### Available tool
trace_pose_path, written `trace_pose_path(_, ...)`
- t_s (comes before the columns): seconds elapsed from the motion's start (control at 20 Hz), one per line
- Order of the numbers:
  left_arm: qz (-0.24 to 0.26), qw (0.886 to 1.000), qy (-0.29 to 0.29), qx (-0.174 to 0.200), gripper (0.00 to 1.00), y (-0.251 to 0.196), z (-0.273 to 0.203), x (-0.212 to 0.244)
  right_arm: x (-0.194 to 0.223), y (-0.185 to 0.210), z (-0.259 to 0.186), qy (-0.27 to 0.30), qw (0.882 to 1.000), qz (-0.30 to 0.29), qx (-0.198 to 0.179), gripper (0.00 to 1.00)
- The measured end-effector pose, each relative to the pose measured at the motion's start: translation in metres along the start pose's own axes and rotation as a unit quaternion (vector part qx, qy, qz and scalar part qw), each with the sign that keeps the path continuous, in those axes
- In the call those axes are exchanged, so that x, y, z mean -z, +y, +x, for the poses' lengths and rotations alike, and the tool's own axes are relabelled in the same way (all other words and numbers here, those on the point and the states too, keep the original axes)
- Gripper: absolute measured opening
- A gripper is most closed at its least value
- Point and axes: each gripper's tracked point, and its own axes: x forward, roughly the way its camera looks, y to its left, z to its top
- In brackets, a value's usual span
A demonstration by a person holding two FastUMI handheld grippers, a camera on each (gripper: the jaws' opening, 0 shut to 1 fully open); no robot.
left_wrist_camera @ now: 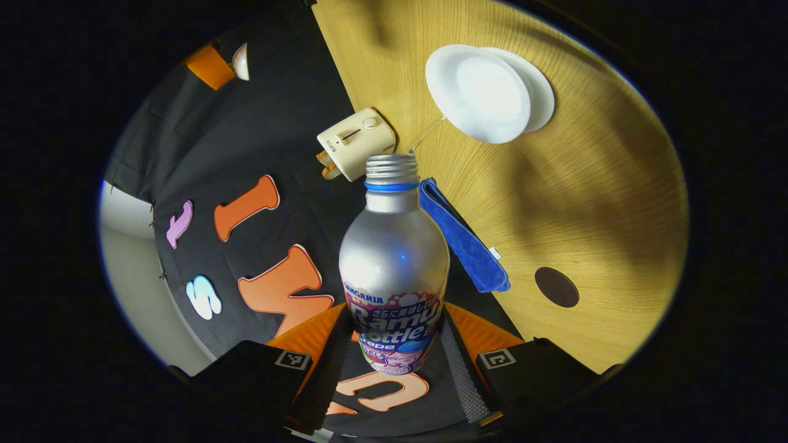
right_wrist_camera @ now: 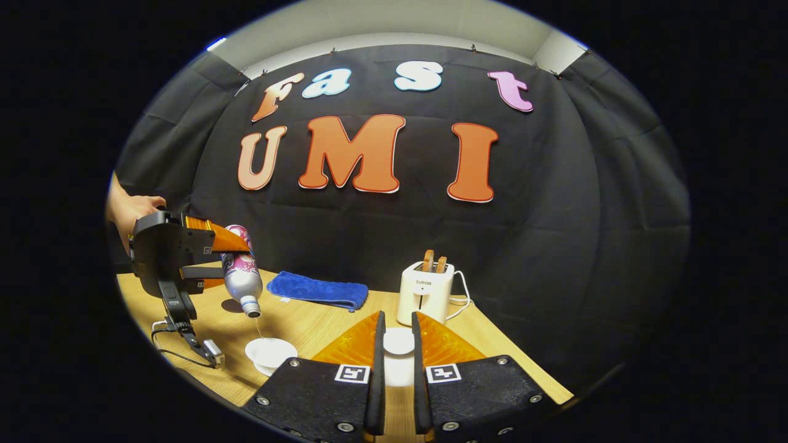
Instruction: Open the teacup lid with one hand, grasp the water bottle and pour water into the teacup with the other hand; after pouring, place the water bottle on the coaster and then close the teacup lid.
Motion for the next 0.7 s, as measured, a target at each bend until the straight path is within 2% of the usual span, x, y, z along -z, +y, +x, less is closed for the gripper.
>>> trace_pose_path(0.05,0.002,1.000,-0.003,0.001,0.84,0.000,0.001,-0.003,0.000,0.000,0.000,0.000,1.000,0.001,-0.001,0.19)
trace_pose_path(0.35,0.007,1.000,-0.011,-0.003,0.84,-0.002,0.003,-0.007,0.001,0.005,-0.002,0.001,1.000,0.000,-0.006,0.19)
trace_pose_path(0.7,-0.024,1.000,-0.010,-0.012,0.83,0.002,0.001,-0.003,0.000,0.013,-0.001,0.001,1.000,0.002,-0.013,0.19)
